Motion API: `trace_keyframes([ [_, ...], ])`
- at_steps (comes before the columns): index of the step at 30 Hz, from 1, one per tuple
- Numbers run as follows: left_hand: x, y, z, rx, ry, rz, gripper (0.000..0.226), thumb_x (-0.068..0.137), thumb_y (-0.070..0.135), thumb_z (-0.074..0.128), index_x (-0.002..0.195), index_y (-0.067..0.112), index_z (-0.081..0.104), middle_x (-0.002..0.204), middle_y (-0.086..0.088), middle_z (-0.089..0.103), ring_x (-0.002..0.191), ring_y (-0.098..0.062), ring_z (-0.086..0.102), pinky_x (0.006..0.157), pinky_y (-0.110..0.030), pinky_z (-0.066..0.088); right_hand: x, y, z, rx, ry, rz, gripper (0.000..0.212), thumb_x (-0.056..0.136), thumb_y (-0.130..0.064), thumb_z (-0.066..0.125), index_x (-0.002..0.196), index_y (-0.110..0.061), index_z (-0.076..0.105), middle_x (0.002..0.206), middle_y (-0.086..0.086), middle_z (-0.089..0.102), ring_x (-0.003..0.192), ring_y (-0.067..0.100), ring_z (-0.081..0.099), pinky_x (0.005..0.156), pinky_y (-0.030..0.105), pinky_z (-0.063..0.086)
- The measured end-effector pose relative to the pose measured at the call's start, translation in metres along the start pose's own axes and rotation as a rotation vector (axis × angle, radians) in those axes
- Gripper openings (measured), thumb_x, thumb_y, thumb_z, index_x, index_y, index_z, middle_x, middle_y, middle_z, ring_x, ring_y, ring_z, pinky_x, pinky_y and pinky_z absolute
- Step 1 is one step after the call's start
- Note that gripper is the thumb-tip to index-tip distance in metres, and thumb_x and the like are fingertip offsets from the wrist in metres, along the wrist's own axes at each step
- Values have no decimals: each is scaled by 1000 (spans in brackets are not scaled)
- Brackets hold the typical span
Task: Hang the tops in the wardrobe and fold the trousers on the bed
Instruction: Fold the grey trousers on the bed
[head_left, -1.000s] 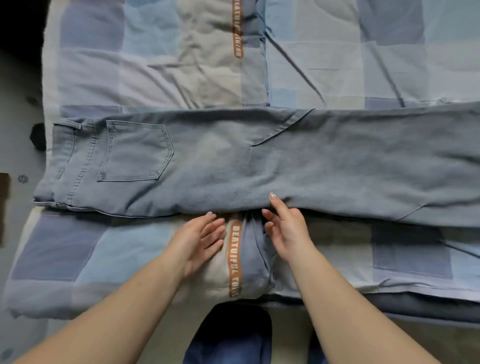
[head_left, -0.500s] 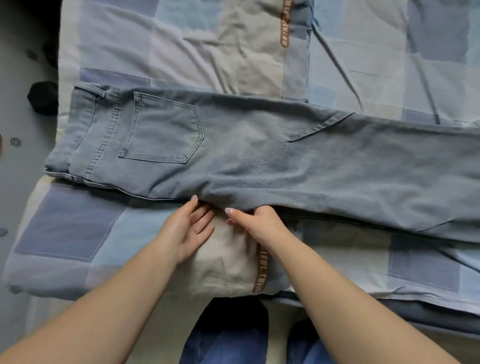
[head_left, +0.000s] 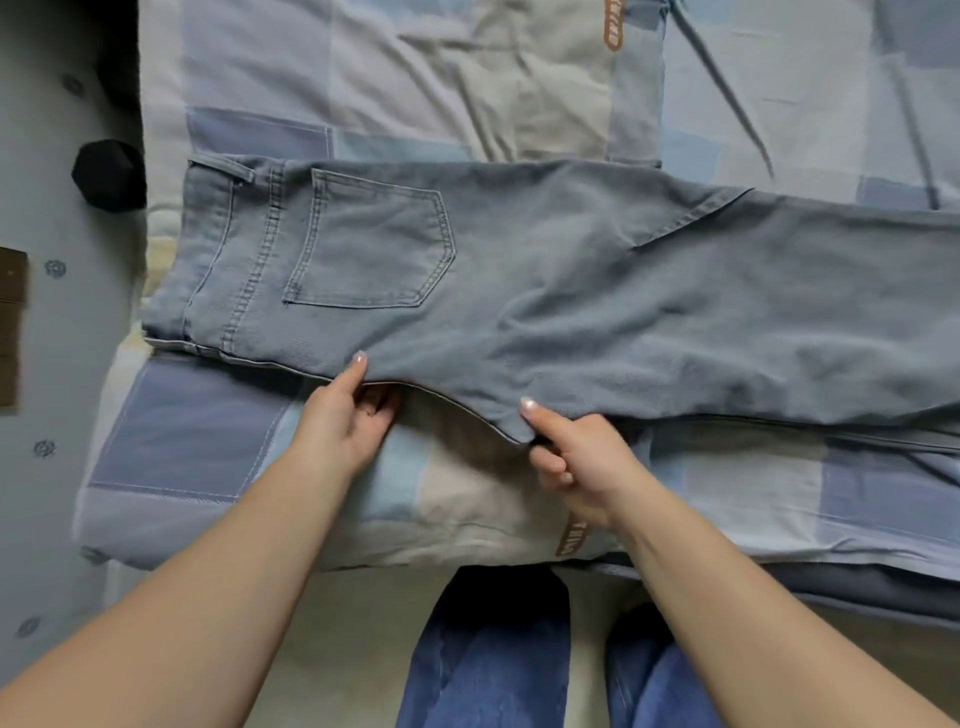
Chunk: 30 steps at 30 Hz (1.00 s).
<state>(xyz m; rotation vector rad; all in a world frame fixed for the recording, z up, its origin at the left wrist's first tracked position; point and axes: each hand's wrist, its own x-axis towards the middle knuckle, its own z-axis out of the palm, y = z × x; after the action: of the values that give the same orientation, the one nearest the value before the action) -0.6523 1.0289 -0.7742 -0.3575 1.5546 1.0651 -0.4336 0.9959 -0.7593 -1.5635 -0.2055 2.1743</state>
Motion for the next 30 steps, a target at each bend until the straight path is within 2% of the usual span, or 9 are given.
trace_keyframes([
  [6,20,25,-11,0,196,77,37,98,7,49,135,7,49,129,-11,60,112,-24,61,85,-43,51,5,17,5,-311,270,124,35,93,-36,57,66,-13,57,35,-3,44,28,8,31,32,14,22],
  [9,30,31,-17,11,257,116,37,98,7,51,134,8,49,127,-9,62,99,-21,63,79,-43,53,0,21,1,-273,321,71,29,90,-34,62,70,-13,62,38,-4,49,31,6,36,33,15,26],
  [13,38,29,-24,30,246,83,38,98,8,50,136,8,47,129,-9,61,110,-22,63,80,-43,53,-16,25,-10,-380,320,37,24,92,-26,59,75,-9,60,63,-2,68,37,6,49,35,15,31],
  [17,47,42,-34,-16,210,87,38,95,10,56,133,13,52,124,-7,64,103,-22,66,81,-44,55,-30,9,-18,-592,189,66,32,96,-29,52,71,-10,60,57,-3,70,32,4,49,34,10,30],
  [20,54,57,-35,-42,189,111,37,94,11,59,130,14,56,120,-6,66,97,-20,68,81,-46,55,-18,-16,-7,-576,219,-116,31,96,-25,52,69,-13,58,57,-2,68,36,5,51,38,11,34],
  [22,55,63,-31,-66,166,115,37,93,11,59,130,13,57,118,-7,67,98,-21,68,79,-46,56,3,-40,5,-479,285,-268,21,95,-19,54,75,-18,61,68,-2,68,51,6,58,48,15,42],
  [24,55,66,-28,-103,152,120,37,93,12,60,130,11,57,120,-7,67,103,-21,67,89,-47,53,33,-62,18,-647,356,-383,10,93,-21,57,99,-21,65,96,4,68,79,9,61,72,22,46],
  [27,54,69,-28,-158,153,156,38,91,15,63,129,11,57,122,-7,66,107,-22,66,96,-48,49,77,-87,39,-1038,319,-378,52,92,-31,57,140,-17,44,145,8,44,134,16,38,108,25,26],
  [30,51,75,-28,-233,112,203,39,92,19,62,130,14,57,122,-7,66,108,-24,66,95,-48,50,113,-102,54,-1306,245,-264,72,91,-41,55,150,-19,23,159,13,13,147,24,11,116,30,10],
])
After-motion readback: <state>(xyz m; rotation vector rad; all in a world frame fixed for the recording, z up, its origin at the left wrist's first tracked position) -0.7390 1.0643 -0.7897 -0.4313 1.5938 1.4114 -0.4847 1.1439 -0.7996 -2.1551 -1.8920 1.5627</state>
